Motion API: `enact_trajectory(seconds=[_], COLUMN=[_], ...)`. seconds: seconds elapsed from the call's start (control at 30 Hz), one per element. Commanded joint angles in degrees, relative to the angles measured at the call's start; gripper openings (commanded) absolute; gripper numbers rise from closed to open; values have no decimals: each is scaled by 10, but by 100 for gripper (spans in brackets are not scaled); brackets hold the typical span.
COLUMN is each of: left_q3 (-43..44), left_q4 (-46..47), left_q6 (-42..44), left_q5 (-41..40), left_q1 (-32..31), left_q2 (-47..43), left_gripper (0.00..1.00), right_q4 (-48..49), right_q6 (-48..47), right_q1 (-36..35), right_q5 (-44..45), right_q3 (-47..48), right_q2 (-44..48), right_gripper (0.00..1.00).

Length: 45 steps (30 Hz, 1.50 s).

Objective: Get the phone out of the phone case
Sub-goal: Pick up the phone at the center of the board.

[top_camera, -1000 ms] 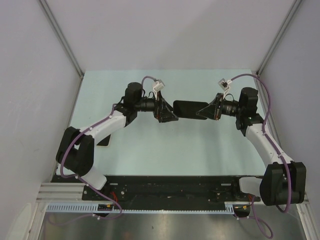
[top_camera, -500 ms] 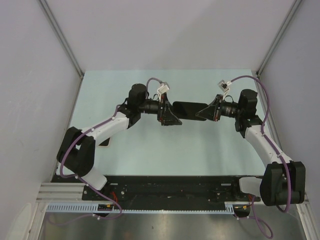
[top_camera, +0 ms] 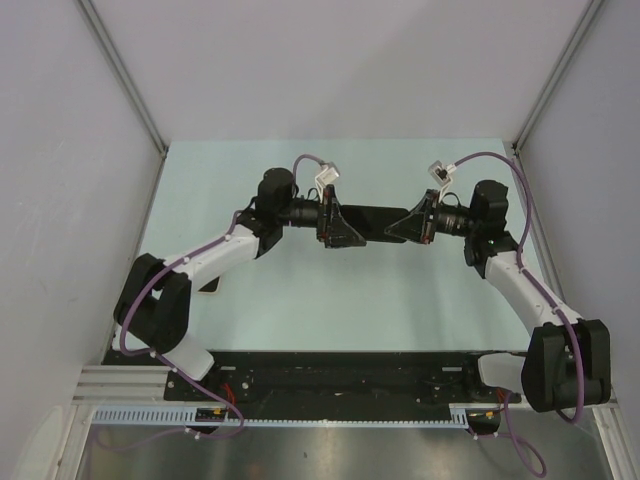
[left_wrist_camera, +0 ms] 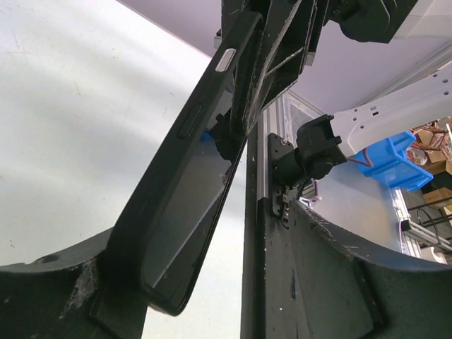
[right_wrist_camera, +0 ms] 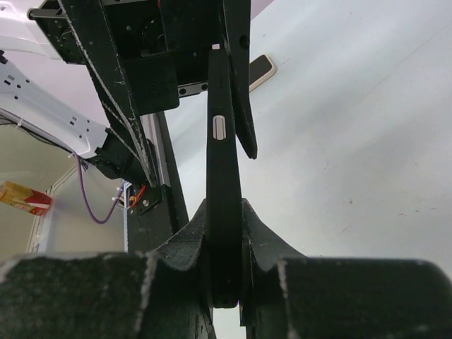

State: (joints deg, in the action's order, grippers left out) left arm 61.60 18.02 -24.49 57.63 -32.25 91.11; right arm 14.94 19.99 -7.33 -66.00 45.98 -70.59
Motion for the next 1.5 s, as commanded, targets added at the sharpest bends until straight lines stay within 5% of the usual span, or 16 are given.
enact_trajectory(seconds=[0.0,0.13,0.37,0.53,1.13,1.47], left_q3=[0,0,-3,-7,-23,-44], left_q4=[50,52,54,54,97,163], left_q6=[-10,-12,-10,-6,-48,-98], left_q5=[24,31,30,23,7,-2], left_q1=[-18,-20,-28,-28,-17,4], left_q2=[-7,-4,-9,-15,-23,-30], left_gripper=[75,73,52,46,43,53], right_q4=[46,53,58,55,53,77], right_q6=[22,26,30,26,20,42], right_q1=[-8,-9,-12,-13,-10,-9], right_q5=[11,19,25,25,26,32], right_q3=[2,1,-4,-5,-16,-23], right_q2=[-10,-17,-20,-24,-48,-63], right_gripper=[0,0,0,0,0,0])
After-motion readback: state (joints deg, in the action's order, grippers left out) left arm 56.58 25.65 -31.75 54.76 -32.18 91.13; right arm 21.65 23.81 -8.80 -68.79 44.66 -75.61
